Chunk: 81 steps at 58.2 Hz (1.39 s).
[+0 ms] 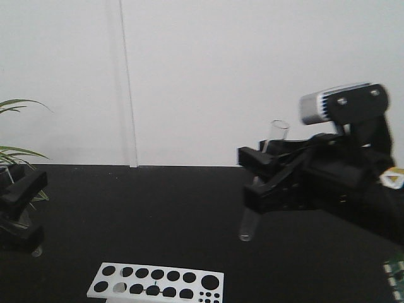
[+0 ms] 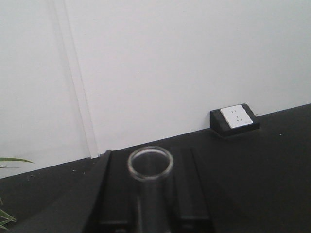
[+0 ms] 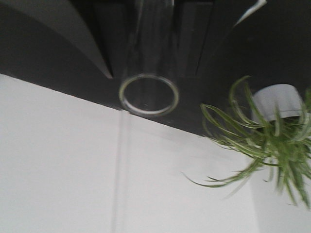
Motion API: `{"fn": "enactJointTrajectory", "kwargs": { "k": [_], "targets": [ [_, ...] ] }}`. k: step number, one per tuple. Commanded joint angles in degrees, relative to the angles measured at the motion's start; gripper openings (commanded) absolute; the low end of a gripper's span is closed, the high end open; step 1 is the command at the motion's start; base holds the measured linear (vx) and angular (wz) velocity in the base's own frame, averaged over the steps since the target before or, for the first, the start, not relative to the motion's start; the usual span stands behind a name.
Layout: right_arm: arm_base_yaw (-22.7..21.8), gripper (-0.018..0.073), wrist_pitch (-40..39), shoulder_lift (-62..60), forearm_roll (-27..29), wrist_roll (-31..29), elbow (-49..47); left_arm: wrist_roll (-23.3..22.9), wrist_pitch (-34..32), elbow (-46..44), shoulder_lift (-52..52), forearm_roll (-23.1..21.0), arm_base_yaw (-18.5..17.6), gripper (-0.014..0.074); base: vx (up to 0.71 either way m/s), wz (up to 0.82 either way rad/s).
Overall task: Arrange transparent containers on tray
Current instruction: 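Lift the test tube out of the rack with the right gripper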
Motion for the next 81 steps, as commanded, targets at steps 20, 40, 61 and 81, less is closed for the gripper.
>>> {"fn": "enactJointTrajectory", "kwargs": {
  "k": [20,40,61,81],
  "targets": [
    [-17.8,0.0118,14.0,-22.3,0.7,-1.1,6.8,-0.6,8.8,-2.0,-13.7,-0.8,-0.3,0.0062,0.0,0.0],
    [-17.7,0.0118,15.6,-24.5,0.4,-1.1,10.0,-0.6,18.1,-2.0,-18.5,-0.8,-0.3,0.0062,0.0,0.0],
    [-17.7,0.0118,13.1,-24.5,0.4,-1.1,10.0,-0.6,20.2,-2.0,-18.4,-0.8,-0.3,0.0062,0.0,0.0],
    [-17.7,0.0118,13.1,-24.5,0.4,-1.1,10.0,-0.6,20.2,-2.0,-18.4,-0.8,-0.3,0.0062,0.0,0.0]
  ]
}}
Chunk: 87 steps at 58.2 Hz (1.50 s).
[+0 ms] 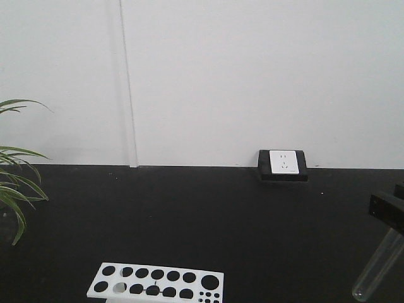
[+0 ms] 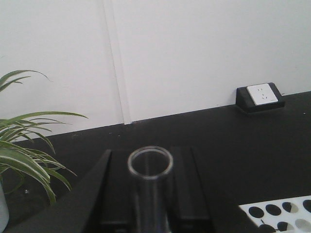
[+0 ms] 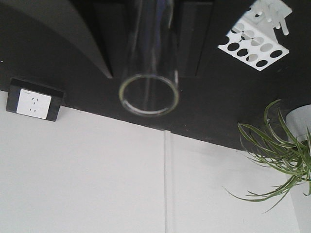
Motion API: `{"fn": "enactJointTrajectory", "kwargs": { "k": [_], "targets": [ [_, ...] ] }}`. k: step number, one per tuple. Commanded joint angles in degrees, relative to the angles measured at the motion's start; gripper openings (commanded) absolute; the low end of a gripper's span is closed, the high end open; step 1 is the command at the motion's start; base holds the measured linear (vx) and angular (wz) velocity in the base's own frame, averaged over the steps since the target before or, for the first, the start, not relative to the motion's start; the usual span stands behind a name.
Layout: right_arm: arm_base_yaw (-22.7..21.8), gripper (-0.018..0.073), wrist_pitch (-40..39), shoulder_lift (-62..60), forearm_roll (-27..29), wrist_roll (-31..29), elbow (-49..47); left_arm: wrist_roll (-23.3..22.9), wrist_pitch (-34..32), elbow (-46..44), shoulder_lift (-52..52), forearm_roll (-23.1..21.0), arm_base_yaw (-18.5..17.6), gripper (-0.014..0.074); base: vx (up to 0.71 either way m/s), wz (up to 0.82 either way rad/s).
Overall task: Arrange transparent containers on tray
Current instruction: 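Lift the test tube out of the rack with the right gripper, then drive the base to the bench with the yellow tray, holding both tubes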
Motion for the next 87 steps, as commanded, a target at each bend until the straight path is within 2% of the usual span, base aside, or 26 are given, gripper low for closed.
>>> {"fn": "enactJointTrajectory", "kwargs": {
  "k": [1,87],
  "targets": [
    [-0.3,0.0118,-4.3,0.1,1.0,-0.5,-1.7,-0.6,-4.6,-2.0,-0.2,-0.3,-0.3,0.0062,0.0,0.0],
    [-0.3,0.0118,-4.4,0.1,1.0,-0.5,-1.7,-0.6,-4.4,-2.0,-0.2,-0.3,-0.3,0.0062,-0.05,0.0]
  ]
}}
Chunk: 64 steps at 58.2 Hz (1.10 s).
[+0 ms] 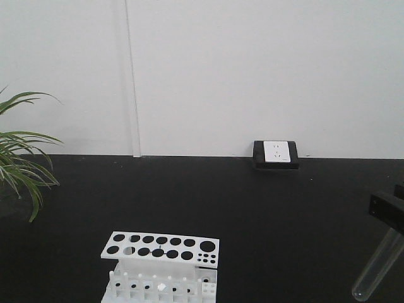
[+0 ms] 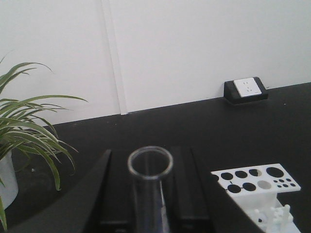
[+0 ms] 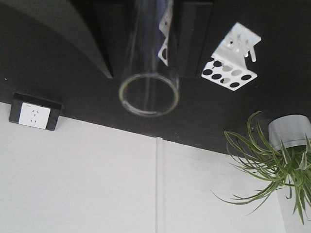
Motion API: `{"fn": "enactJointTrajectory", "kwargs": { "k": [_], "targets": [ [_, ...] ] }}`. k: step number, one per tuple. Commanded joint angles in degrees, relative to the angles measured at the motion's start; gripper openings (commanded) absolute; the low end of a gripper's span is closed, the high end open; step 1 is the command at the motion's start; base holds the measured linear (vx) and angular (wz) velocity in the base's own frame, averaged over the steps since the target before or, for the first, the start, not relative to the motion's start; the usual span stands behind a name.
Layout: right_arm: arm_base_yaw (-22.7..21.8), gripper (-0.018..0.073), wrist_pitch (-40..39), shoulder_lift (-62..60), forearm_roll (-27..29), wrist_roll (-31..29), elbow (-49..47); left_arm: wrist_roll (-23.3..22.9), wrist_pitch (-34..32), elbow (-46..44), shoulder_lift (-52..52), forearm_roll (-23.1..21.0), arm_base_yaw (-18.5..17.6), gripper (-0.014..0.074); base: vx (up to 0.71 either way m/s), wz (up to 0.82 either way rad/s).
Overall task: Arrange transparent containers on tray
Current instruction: 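Drive the base to the bench with the yellow tray, holding both tubes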
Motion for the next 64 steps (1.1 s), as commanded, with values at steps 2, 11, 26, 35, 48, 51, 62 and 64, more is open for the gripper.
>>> {"fn": "enactJointTrajectory", "kwargs": {
  "k": [2,11,26,35,48,51,62,64],
  "targets": [
    [-0.3,0.0118,-4.3,0.0,1.0,-0.5,-1.7,-0.5,-4.5,-2.0,-0.2,-0.1,-0.3,0.0062,-0.15,-0.03],
    [-0.3,0.0118,-4.3,0.0,1.0,-0.5,-1.7,-0.5,-4.5,-2.0,-0.2,-0.1,-0.3,0.0062,-0.15,0.01],
    [-0.3,0.0118,-4.3,0.0,1.0,-0.5,-1.7,-0.5,-4.5,-2.0,-0.2,-0.1,-0.3,0.0062,-0.16,0.06],
    [-0.3,0.0118,-4.3,0.0,1.0,-0.5,-1.7,-0.5,-4.5,-2.0,-0.2,-0.1,-0.3,0.0062,-0.18,0.02],
    [-0.3,0.0118,-4.3,0.0,1.0,-0.5,-1.7,-0.5,-4.5,-2.0,-0.2,-0.1,-0.3,0.0062,-0.19,0.02],
    [-0.3,0.0118,-4.1,0.0,1.0,-0.5,-1.7,-0.5,-4.5,-2.0,-0.2,-0.1,-0.3,0.0062,-0.21,0.04],
    [-0.3,0.0118,-3.1,0.0,1.0,-0.5,-1.7,-0.5,-4.5,-2.0,-0.2,-0.1,-0.3,0.0062,-0.22,0.04],
    [-0.3,0.0118,-3.1,0.0,1.0,-0.5,-1.7,-0.5,-4.5,-2.0,-0.2,-0.1,-0.3,0.0062,-0.23,0.05]
  ]
}}
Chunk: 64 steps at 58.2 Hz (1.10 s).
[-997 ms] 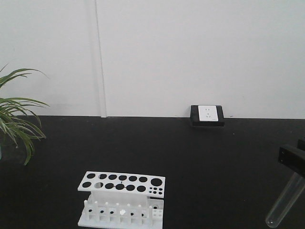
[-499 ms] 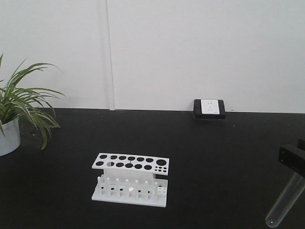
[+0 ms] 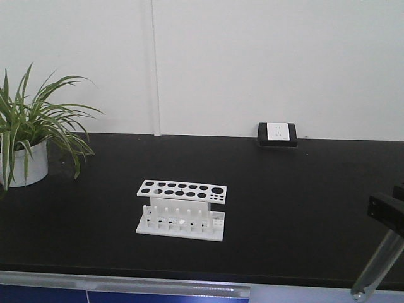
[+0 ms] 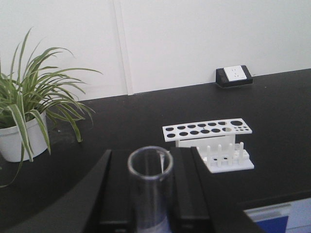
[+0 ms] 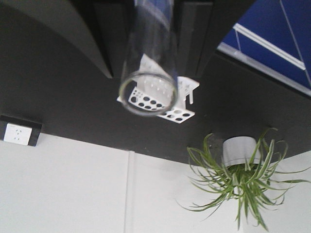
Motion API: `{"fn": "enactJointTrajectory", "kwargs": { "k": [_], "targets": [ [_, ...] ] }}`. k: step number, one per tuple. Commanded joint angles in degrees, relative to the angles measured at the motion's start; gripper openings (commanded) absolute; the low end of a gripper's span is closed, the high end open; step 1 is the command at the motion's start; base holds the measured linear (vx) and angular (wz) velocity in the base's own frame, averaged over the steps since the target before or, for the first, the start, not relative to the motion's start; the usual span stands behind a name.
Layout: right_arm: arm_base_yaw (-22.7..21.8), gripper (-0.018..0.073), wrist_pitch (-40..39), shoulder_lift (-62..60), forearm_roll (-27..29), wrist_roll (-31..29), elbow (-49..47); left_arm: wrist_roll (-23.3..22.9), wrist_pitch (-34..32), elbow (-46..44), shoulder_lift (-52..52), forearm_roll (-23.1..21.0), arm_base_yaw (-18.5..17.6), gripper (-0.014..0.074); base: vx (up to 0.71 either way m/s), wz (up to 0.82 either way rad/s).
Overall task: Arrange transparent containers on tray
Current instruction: 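Drive the base to the bench with the yellow tray, holding both tubes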
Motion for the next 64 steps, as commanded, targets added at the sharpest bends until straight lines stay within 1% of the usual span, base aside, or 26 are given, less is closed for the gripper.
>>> {"fn": "enactJointTrajectory", "kwargs": {
  "k": [1,40,64],
  "targets": [
    [-0.3,0.0118,-3.6,0.0,1.0,-0.5,-1.7,-0.5,-4.5,-2.0,-0.2,-0.1,-0.3,0.0062,-0.23,0.05],
    [-0.3,0.0118,-3.6,0.0,1.0,-0.5,-1.7,-0.5,-4.5,-2.0,-0.2,-0.1,-0.3,0.0062,-0.27,0.06],
    [-0.3,0.0118,-3.7,0.0,1.0,-0.5,-1.7,-0.5,-4.5,-2.0,-0.2,-0.1,-0.3,0.0062,-0.29,-0.01]
  ]
}}
